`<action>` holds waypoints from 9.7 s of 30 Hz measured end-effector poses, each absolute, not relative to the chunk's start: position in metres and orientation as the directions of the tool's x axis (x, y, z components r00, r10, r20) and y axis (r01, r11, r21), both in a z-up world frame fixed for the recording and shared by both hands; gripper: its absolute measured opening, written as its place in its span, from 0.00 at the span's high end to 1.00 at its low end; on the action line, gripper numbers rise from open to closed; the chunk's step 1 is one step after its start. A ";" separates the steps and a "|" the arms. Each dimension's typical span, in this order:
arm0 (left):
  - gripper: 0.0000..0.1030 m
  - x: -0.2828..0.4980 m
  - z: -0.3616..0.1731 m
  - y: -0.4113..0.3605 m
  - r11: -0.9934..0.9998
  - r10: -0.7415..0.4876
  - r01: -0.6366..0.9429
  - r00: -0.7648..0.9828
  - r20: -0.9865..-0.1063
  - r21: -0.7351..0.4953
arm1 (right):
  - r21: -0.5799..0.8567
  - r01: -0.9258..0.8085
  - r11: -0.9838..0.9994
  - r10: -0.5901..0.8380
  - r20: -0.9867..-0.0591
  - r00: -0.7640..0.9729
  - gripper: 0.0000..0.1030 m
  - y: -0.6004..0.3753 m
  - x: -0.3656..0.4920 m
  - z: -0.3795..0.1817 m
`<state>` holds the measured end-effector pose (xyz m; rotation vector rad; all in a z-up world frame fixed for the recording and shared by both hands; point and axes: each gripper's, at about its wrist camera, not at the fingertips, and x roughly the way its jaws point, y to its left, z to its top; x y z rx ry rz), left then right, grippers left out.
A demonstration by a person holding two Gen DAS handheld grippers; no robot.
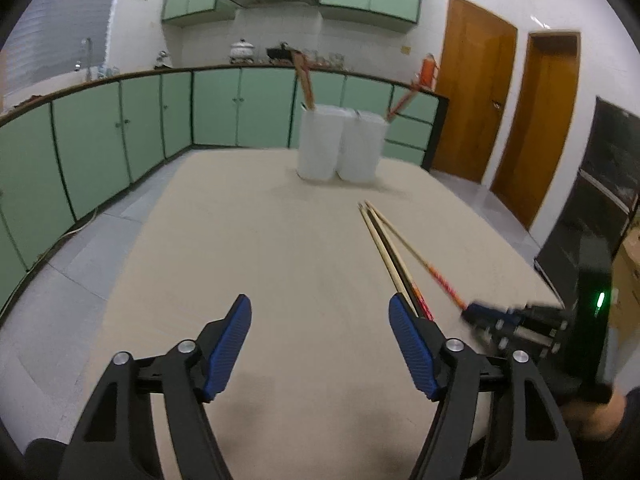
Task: Organize utensils
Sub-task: 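Grasp a red-patterned chopstick with the right tool, then grasp a plain wooden chopstick with the left tool while the right holds its chopstick, then carry both chopsticks to the white holder and insert them, then open both tools to release the chopsticks and withdraw, then grasp the red-patterned chopstick with the right tool, then grasp the black chopstick with the left tool while the right holds its chopstick, then carry both chopsticks to the white holder and insert them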
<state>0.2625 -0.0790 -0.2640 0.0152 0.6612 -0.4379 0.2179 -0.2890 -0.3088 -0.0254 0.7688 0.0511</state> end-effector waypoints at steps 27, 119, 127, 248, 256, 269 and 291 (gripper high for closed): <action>0.87 0.260 -0.315 -0.161 0.887 -0.357 0.462 0.662 -0.659 -0.016 | 0.047 -0.008 0.999 0.038 -0.685 0.728 0.88 -0.319 0.207 -0.313; 0.94 0.561 0.018 -0.188 0.891 -0.417 0.452 0.770 -0.482 -0.048 | -0.003 -0.123 0.992 0.093 -0.634 0.768 0.95 -0.333 0.518 0.037; 0.93 0.585 -0.053 -0.183 0.894 -0.415 0.438 0.729 -0.544 -0.095 | 0.075 -0.077 0.994 0.107 -0.689 0.717 0.95 -0.353 0.544 -0.034; 0.94 0.234 -0.213 -0.097 0.936 -0.344 0.314 0.724 -0.597 -0.158 | 0.125 -0.054 0.991 0.115 -0.558 0.822 0.95 -0.324 0.170 -0.198; 0.94 0.250 -0.145 -0.083 0.921 -0.383 0.351 0.745 -0.546 -0.168 | 0.077 -0.133 0.988 0.154 -0.496 0.855 0.95 -0.318 0.192 -0.119; 0.94 0.306 -0.114 -0.084 0.892 -0.438 0.409 0.674 -0.595 -0.193 | 0.046 -0.219 0.975 0.201 -0.607 0.769 0.95 -0.313 0.272 -0.089; 0.94 0.434 0.004 -0.143 0.856 -0.482 0.506 0.711 -0.513 -0.103 | 0.033 -0.217 0.976 0.194 -0.587 0.786 0.95 -0.324 0.396 0.042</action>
